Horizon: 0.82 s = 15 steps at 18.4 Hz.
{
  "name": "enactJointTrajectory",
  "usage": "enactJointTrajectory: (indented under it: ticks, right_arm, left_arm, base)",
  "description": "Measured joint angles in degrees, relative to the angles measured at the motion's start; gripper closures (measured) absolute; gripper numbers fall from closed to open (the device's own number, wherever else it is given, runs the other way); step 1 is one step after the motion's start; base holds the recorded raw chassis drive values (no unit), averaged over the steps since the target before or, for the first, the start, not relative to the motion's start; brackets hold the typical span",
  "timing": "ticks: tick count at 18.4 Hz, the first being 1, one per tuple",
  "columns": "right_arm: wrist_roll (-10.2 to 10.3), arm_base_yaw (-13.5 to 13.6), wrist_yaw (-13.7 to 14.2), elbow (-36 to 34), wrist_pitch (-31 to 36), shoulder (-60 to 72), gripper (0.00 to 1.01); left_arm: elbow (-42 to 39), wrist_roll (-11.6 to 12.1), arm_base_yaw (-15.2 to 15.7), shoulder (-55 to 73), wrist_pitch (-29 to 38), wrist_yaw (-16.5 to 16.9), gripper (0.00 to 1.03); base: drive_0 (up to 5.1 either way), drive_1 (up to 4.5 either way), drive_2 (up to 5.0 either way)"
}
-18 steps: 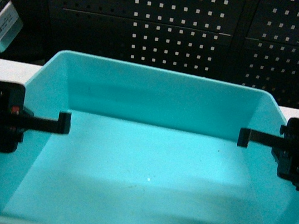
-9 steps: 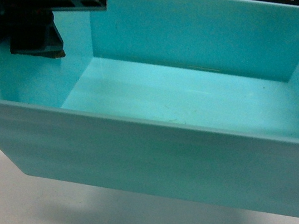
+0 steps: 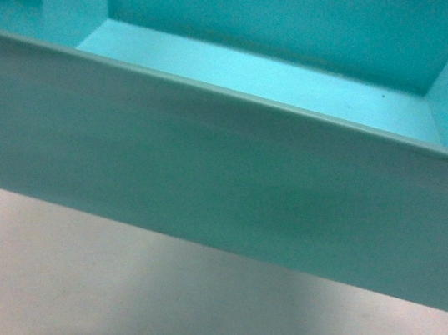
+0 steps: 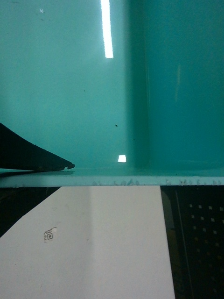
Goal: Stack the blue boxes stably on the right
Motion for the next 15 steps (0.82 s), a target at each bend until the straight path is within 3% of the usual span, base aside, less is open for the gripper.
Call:
enactJointTrajectory:
  ticks: [13, 15]
  right_arm:
    - [-0.3, 0.0, -0.1, 0.4, -0.1, 0.0, 0.96]
    - [-0.4, 0.0, -0.1, 0.4, -0.1, 0.0, 0.99]
  left_arm:
    - [0.0, 0.2, 0.0, -0.4, -0.3, -0.4, 1.01]
    - [0.0, 0.2, 0.0, -0.4, -0.3, -0.4, 1.01]
  base:
    - [0.0, 0.0, 0.0]
    - [0.0, 0.0, 0.0]
